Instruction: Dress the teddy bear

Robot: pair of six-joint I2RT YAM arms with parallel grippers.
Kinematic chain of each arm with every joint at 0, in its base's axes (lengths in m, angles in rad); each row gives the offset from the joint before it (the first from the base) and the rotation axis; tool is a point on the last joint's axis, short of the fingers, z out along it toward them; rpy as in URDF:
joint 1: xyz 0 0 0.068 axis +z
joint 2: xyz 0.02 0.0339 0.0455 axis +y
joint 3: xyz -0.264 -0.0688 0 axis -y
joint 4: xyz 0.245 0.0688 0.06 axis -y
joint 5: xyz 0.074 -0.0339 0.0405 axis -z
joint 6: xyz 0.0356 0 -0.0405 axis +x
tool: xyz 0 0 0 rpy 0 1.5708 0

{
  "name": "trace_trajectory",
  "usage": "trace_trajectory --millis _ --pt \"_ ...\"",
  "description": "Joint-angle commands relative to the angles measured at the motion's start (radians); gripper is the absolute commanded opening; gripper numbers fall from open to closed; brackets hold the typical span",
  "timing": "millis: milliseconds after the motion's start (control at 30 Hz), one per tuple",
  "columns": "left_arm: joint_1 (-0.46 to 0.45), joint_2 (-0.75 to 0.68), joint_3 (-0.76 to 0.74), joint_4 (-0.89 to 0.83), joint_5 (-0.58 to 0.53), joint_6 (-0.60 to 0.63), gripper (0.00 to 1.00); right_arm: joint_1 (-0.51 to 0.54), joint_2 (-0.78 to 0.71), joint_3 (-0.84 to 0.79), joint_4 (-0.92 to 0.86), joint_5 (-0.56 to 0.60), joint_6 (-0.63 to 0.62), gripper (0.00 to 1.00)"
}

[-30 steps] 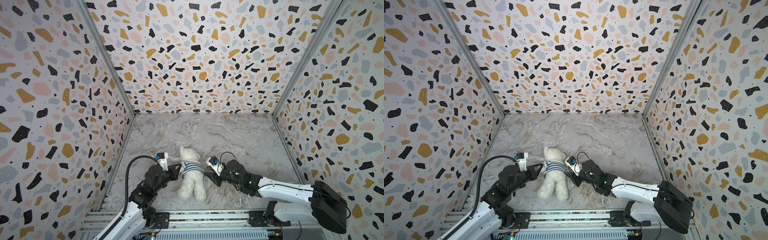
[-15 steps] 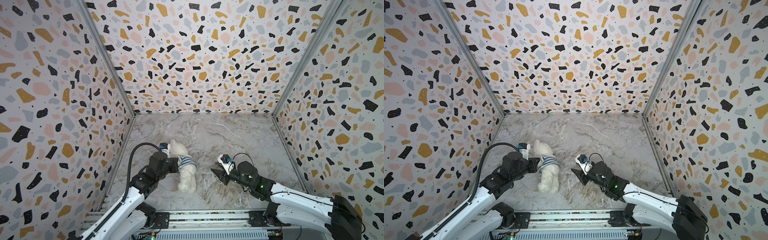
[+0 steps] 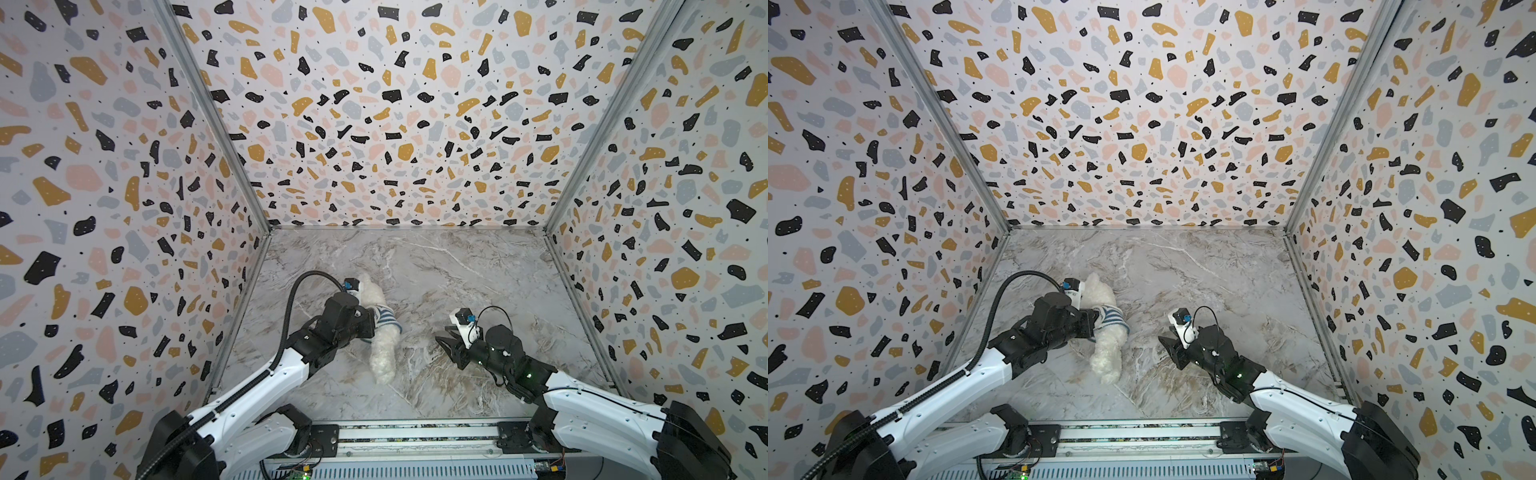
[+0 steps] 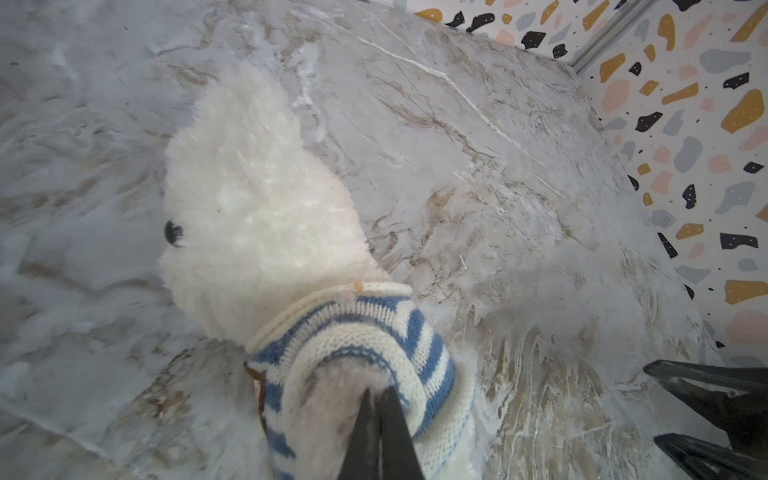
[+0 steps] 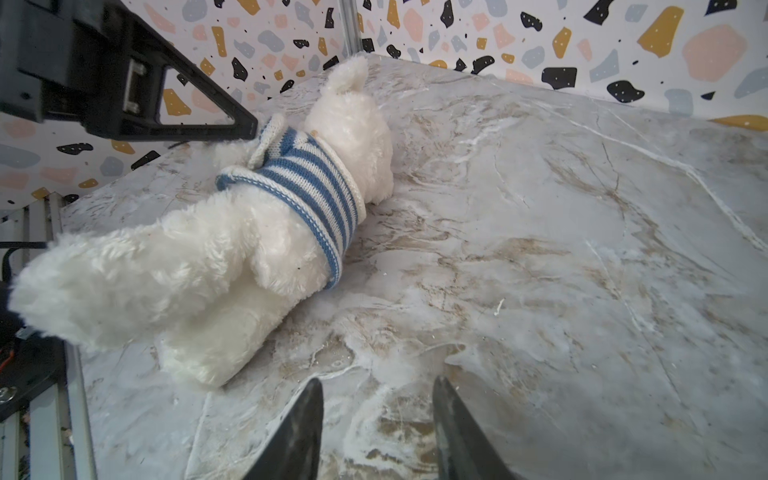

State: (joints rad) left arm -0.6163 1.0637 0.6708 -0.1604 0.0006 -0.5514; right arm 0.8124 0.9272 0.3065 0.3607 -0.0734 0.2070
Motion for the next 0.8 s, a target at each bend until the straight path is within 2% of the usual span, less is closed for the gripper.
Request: trace_trajectory --millis 0,267,667,767 --pt "-0.040 0.059 0.048 0.059 -0.020 -0.019 0.00 -0.024 -0.034 -0.012 0.017 -0.020 0.032 0.44" --pt "-0.124 0.205 0.093 0.171 -0.040 -0.055 0.00 -0.066 -0.110 -0.043 -0.015 -0.020 0.043 0.45" --pt "-0.226 0.421 0.156 0.356 -0.069 -0.134 0.00 -0.091 -0.146 -0.065 -0.034 0.000 0.064 0.46" --pt "-0.248 0.468 0.182 0.384 -0.054 -0.138 0.15 -0.107 -0.153 -0.075 -0.036 -0.001 0.070 0.47"
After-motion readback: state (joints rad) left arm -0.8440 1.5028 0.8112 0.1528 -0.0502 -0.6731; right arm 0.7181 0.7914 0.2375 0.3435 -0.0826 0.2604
